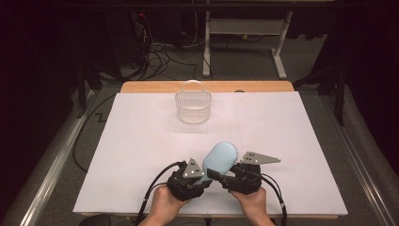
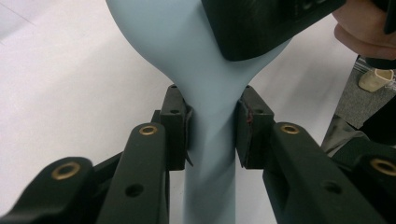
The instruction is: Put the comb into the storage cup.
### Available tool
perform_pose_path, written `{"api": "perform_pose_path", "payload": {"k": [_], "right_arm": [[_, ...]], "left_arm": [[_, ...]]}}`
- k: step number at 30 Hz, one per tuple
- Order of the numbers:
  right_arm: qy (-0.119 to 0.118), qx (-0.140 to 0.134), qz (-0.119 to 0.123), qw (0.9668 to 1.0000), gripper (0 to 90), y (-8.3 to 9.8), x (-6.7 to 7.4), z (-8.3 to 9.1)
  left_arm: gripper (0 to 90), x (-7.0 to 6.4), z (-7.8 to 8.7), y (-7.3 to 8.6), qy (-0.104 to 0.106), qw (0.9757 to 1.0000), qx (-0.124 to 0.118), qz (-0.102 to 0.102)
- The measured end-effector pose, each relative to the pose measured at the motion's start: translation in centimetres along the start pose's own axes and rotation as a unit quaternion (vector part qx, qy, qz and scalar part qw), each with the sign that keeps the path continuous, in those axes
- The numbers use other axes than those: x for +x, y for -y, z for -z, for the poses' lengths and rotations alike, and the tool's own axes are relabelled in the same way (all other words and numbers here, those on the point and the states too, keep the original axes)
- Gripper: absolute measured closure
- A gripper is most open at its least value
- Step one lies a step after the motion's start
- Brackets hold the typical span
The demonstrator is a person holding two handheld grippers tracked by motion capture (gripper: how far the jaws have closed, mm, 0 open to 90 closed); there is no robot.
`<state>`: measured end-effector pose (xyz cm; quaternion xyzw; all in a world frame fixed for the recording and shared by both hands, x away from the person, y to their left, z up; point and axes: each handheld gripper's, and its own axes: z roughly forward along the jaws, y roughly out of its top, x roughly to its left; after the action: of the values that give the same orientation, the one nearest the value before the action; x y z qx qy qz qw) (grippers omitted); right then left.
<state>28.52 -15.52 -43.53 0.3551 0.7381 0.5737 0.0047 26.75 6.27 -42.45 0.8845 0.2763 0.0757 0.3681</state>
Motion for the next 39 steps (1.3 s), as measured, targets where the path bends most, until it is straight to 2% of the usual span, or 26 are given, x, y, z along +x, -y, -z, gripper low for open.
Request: {"api": "perform_pose_path", "payload": {"k": [8,13,18,24,27,29,30,31,32,39], "right_arm": [[-0.022,0.006,-0.016,0.9996,55.0,-0.2,-0.3,-0.1],[-0.03,0.012,-0.014,0.9994,56.6,-0.5,0.1,-0.2],[-0.033,0.016,-0.007,0.9993,57.1,-0.8,0.3,-0.4],[-0.03,0.018,-0.007,0.9994,57.1,-1.6,0.2,-0.1],[-0.025,0.018,-0.003,0.9995,57.1,-1.9,0.1,0.1],[-0.023,0.019,-0.002,0.9996,57.0,-2.1,0.0,0.2],[-0.019,0.019,-0.005,0.9996,56.9,-2.3,-0.2,0.4],[-0.019,0.019,-0.005,0.9996,56.9,-2.3,-0.2,0.4],[-0.013,0.02,-0.002,0.9997,56.9,-2.5,-0.2,0.6],[0.0,0.02,0.013,0.9997,56.9,-3.1,-0.2,1.5]], "left_arm": [[68.8,0.2,0.0,0.1,0.007,1.0,-0.001,0.003],[67.0,0.2,0.0,0.1,0.007,0.9999,0.007,-0.004],[60.3,0.2,0.1,0.2,0.012,0.9999,0.005,0.0],[45.7,0.7,0.7,0.7,0.012,0.9997,-0.014,0.014],[43.3,0.9,0.8,0.9,0.014,0.9996,-0.018,0.017],[41.5,1.1,1.0,1.1,0.016,0.9993,-0.026,0.022],[40.4,1.2,1.3,1.3,0.016,0.9989,-0.038,0.023],[39.8,1.2,1.3,1.3,0.016,0.9989,-0.038,0.023],[38.8,1.4,1.6,1.5,0.017,0.9983,-0.05,0.026],[35.1,2.1,2.2,1.9,0.016,0.9967,-0.072,0.034]]}}
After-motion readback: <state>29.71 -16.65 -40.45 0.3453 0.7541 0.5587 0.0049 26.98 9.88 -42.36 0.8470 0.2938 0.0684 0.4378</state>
